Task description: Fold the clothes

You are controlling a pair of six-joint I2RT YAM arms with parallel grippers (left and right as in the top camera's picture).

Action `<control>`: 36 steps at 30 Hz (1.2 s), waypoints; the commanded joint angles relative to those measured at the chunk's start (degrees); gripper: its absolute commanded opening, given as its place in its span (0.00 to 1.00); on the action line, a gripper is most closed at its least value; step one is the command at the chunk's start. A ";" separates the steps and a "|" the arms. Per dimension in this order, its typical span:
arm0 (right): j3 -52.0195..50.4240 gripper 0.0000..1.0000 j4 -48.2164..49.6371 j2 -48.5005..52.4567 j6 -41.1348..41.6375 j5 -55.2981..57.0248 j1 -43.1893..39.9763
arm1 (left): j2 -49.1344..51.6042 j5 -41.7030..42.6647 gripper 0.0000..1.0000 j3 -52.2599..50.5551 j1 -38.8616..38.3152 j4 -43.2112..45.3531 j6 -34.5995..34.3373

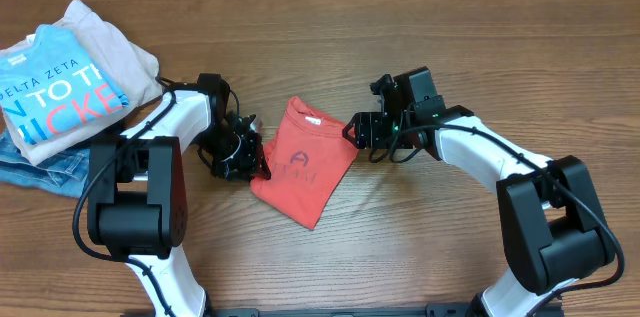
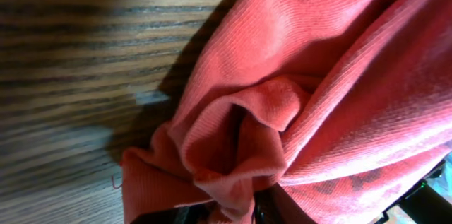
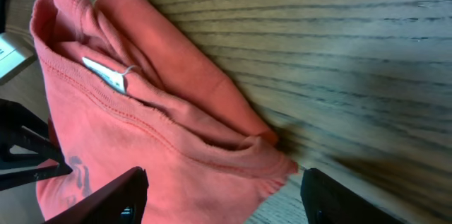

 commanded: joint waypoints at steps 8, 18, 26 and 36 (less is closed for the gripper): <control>-0.26 0.74 0.35 0.61 -1.40 0.17 0.20 | -3.32 -2.36 0.47 7.28 0.44 1.95 2.23; -0.26 0.74 0.42 0.61 -1.36 0.17 0.20 | -5.57 -2.73 1.00 12.94 -1.55 6.08 9.51; -0.26 0.74 0.31 0.61 -1.33 0.15 0.20 | 1.03 -2.25 1.00 12.94 -5.18 10.29 15.47; -0.26 0.74 0.20 0.61 -1.14 0.15 0.20 | 10.60 4.22 0.69 12.94 -6.47 13.62 18.08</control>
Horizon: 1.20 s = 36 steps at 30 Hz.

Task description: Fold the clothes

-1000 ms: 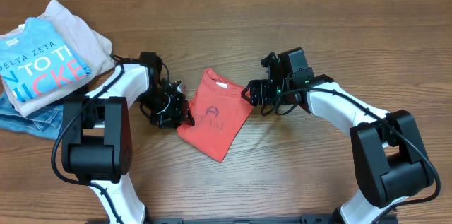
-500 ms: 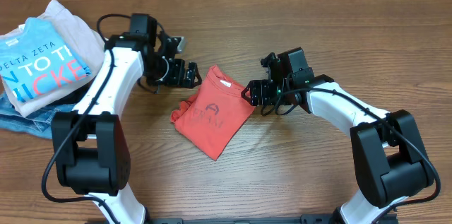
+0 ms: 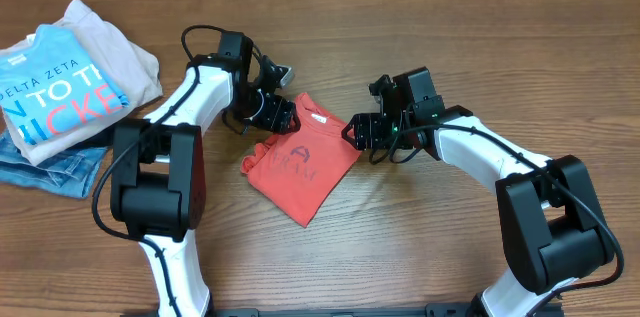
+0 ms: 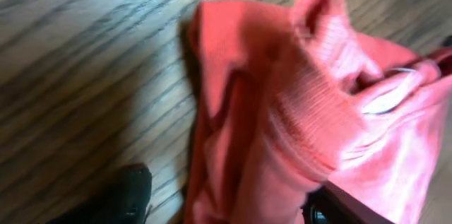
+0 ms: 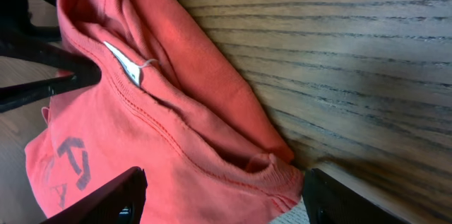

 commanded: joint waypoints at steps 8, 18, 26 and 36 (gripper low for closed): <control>-0.28 0.74 -0.07 0.48 -0.11 -0.09 0.20 | 4.11 2.10 0.38 -1.27 -5.09 -0.74 3.65; 0.59 0.64 -5.51 -4.83 -0.07 -1.09 -6.40 | -6.56 -21.20 0.04 2.12 -0.74 -7.78 -10.56; 0.61 0.64 -15.85 -17.16 -4.85 -0.92 -16.59 | -28.79 -34.58 0.04 2.12 9.97 -12.68 -8.17; 0.61 0.65 -24.65 -19.69 -7.98 5.57 -17.90 | -33.57 -39.60 0.04 11.67 22.45 -7.63 -1.20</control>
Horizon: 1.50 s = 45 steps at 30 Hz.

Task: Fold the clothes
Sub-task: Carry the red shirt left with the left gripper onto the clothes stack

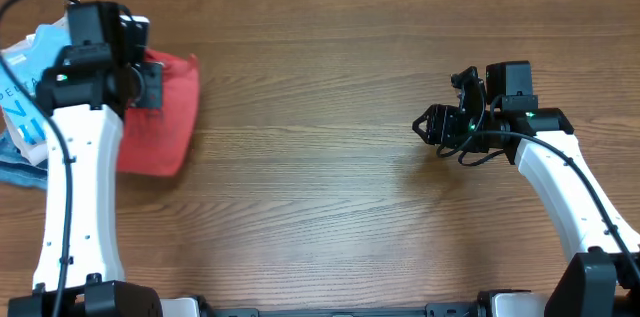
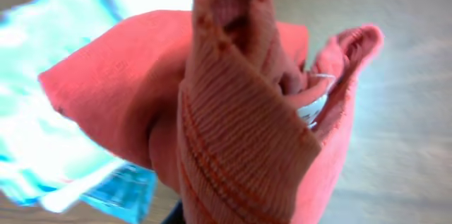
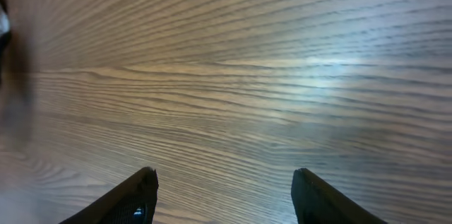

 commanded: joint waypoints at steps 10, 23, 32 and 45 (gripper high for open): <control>0.52 0.65 -1.46 -1.07 -1.22 3.41 -0.11 | 3.32 8.90 0.04 7.91 14.62 14.75 2.32; 0.52 0.65 -1.92 -1.07 -1.20 3.41 -0.11 | 16.90 11.13 0.04 7.91 22.45 28.48 -0.50; 0.52 0.65 -2.14 -1.07 -1.01 3.41 -0.11 | 21.46 11.28 0.12 7.91 24.33 32.35 -0.48; 0.52 0.66 -2.40 -1.05 -1.11 3.45 -0.11 | 21.97 10.01 1.00 9.27 31.61 23.12 -10.80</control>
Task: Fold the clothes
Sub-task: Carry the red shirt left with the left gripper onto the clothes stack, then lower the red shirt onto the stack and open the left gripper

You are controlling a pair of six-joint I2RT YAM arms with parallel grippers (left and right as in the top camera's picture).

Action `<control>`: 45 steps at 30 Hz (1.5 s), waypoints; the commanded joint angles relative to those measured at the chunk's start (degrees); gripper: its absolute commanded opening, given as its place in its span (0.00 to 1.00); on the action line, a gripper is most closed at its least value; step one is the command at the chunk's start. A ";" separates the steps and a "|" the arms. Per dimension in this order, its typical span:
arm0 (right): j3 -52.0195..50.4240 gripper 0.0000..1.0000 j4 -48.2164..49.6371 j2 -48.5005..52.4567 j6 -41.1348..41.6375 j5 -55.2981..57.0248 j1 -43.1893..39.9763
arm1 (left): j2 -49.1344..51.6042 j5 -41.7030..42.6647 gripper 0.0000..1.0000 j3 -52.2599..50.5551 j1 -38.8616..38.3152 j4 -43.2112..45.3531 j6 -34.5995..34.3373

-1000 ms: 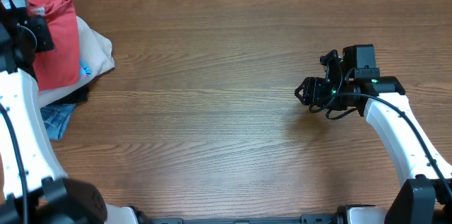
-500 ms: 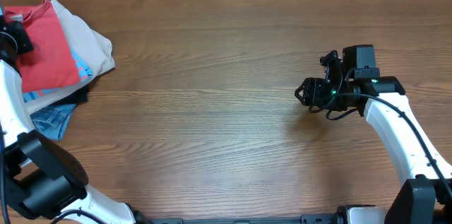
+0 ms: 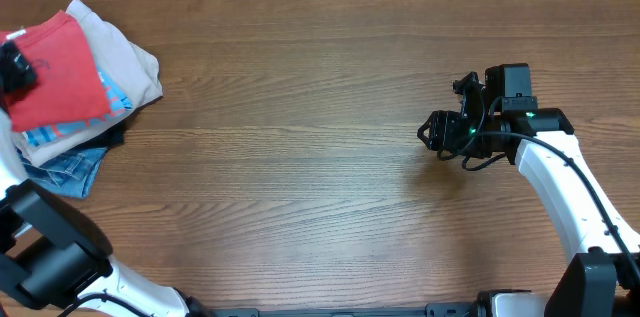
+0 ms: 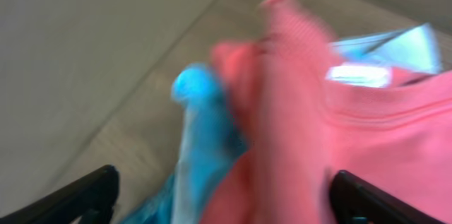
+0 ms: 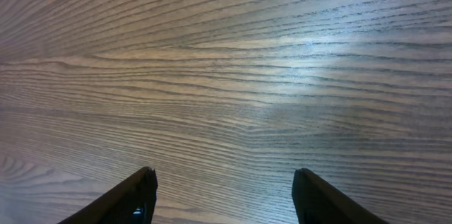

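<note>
The folded red shirt (image 3: 58, 75) lies on top of the pile of folded clothes at the table's far left. In the blurred left wrist view the red shirt (image 4: 339, 132) fills the right side, its white label showing, with a light-blue shirt (image 4: 201, 132) under it. My left gripper (image 3: 15, 65) sits at the shirt's left edge; its fingers stand wide apart, so my left gripper (image 4: 222, 178) is open over the cloth. My right gripper (image 3: 432, 135) hovers open at mid-right. In its wrist view my right gripper (image 5: 224, 174) has only bare wood between the fingers.
The pile holds a beige garment (image 3: 125, 57), a light-blue printed shirt (image 3: 112, 97) and jeans (image 3: 75, 172) at the bottom. The wooden table (image 3: 300, 157) stretches between the two arms. The left arm's base (image 3: 45, 257) stands at the lower left.
My left gripper was shut on the red shirt, holding it up beside the pile. Now the shirt lies on the pile and the gripper is open. The right arm has barely moved.
The red shirt lay folded mid-table between both grippers, the left shut on a corner. Then the left gripper was at the collar end. Later it held the shirt up at the far left while the right arm had drawn back. Now the shirt tops the pile.
</note>
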 commanded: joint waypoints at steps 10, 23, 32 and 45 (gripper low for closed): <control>0.50 0.66 -1.27 -1.01 -1.57 1.51 -0.11 | -9.75 10.99 1.00 5.31 -2.93 -19.91 -11.32; 0.50 0.66 -1.05 -1.01 -1.57 1.90 -0.11 | -14.49 17.09 1.00 4.42 -6.16 -22.49 -8.31; 0.50 0.66 -2.14 -1.01 -1.57 1.90 -0.11 | -1.81 12.90 0.62 4.37 -3.98 -21.75 -6.14; 0.50 0.66 -2.12 -1.01 -1.55 1.90 -0.11 | 8.39 17.77 0.70 4.35 6.58 -20.94 -6.34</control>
